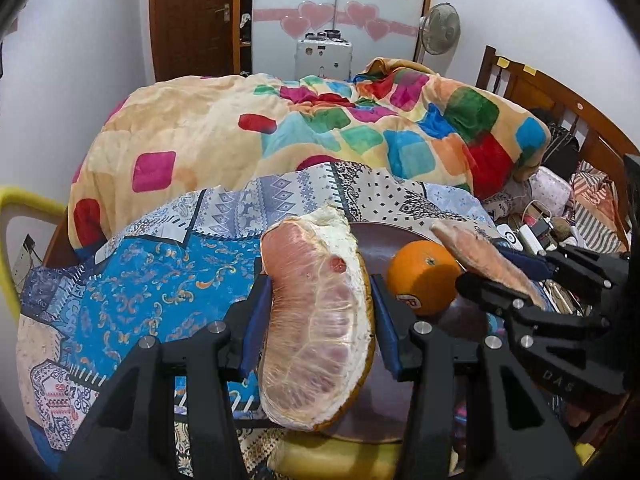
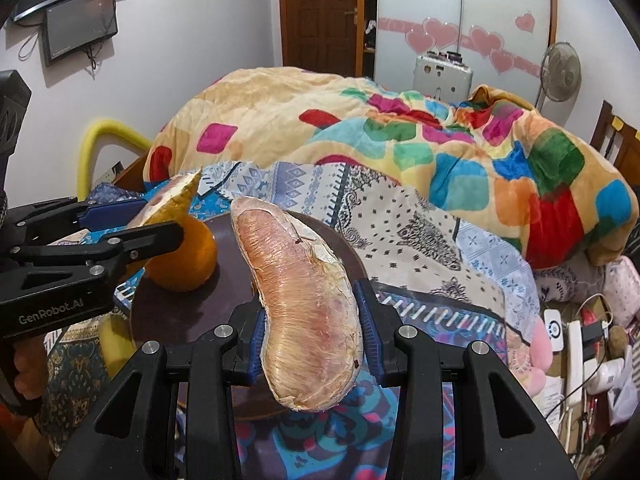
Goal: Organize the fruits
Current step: 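Lower both pomelo segments onto the purple plate and open both tools, then grasp the pale gourd with the right tool while the left tool grasps a mandarin, then lower the pale gourd onto the plate with the right tool while the left tool lowers the mandarin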
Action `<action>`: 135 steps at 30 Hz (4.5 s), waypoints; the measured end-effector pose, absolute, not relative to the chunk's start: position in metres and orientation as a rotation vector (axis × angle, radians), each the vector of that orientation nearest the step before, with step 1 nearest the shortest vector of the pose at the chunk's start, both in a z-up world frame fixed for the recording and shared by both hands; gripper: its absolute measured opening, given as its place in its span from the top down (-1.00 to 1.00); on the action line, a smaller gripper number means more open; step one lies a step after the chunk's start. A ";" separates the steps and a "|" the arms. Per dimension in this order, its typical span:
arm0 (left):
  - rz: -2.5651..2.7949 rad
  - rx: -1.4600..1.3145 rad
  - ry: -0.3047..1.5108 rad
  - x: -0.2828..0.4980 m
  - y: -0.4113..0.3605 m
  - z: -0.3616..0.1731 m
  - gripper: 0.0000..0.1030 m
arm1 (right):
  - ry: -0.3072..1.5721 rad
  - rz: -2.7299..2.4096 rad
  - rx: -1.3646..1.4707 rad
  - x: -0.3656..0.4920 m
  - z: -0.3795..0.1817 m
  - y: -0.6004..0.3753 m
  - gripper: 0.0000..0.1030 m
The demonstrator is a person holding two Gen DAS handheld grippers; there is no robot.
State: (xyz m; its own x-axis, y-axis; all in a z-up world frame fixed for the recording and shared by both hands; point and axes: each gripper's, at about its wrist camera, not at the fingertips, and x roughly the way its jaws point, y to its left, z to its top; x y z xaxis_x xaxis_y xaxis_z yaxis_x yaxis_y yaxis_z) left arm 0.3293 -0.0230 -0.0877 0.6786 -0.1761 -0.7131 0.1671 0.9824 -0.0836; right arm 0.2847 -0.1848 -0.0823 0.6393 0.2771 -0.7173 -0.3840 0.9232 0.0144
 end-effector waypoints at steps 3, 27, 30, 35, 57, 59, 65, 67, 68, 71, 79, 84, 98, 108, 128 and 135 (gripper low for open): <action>-0.184 -0.002 0.804 0.332 -0.024 -0.090 0.06 | 0.805 0.374 -0.149 0.287 -0.086 -0.182 0.29; -0.208 -0.002 0.841 0.331 -0.023 -0.093 0.01 | 0.863 0.424 -0.165 0.288 -0.094 -0.171 0.10; -0.212 -0.004 0.845 0.328 -0.023 -0.092 0.01 | 0.862 0.430 -0.159 0.285 -0.091 -0.173 0.10; -0.220 -0.004 0.842 0.318 -0.023 -0.088 0.01 | 0.837 0.427 -0.171 0.275 -0.084 -0.175 0.10; -0.181 -0.035 0.841 0.201 -0.005 -0.069 -0.06 | 0.758 0.437 -0.142 0.185 -0.055 -0.198 0.05; -0.171 -0.031 0.846 0.191 -0.004 -0.073 -0.06 | 0.761 0.450 -0.140 0.175 -0.057 -0.197 0.05; -0.155 -0.048 0.860 0.159 0.004 -0.088 -0.06 | 0.779 0.499 -0.137 0.151 -0.068 -0.182 0.05; -0.141 -0.040 0.865 0.150 0.008 -0.095 -0.06 | 0.788 0.510 -0.135 0.144 -0.074 -0.177 0.05; -0.137 -0.039 0.868 0.148 0.009 -0.098 -0.06 | 0.793 0.515 -0.132 0.141 -0.077 -0.177 0.05; -0.120 -0.040 0.878 0.139 0.015 -0.107 -0.06 | 0.819 0.532 -0.121 0.136 -0.088 -0.169 0.05; -0.078 -0.038 0.865 0.126 0.032 -0.117 -0.06 | 0.918 0.535 -0.128 0.141 -0.120 -0.147 0.03; -0.088 -0.048 0.866 0.125 0.034 -0.120 -0.06 | 0.926 0.521 -0.139 0.145 -0.124 -0.145 0.03; -0.134 -0.065 0.847 0.124 0.022 -0.117 -0.06 | 0.939 0.540 -0.221 0.132 -0.118 -0.167 0.31; -0.189 -0.052 0.867 0.126 -0.003 -0.119 -0.06 | 0.875 0.513 -0.160 0.124 -0.100 -0.195 0.33; -0.240 -0.062 0.902 0.150 -0.027 -0.140 0.35 | 0.806 0.471 -0.082 0.135 -0.083 -0.226 0.34; -0.224 -0.085 0.864 0.156 -0.014 -0.125 0.35 | 0.787 0.476 -0.074 0.142 -0.077 -0.222 0.34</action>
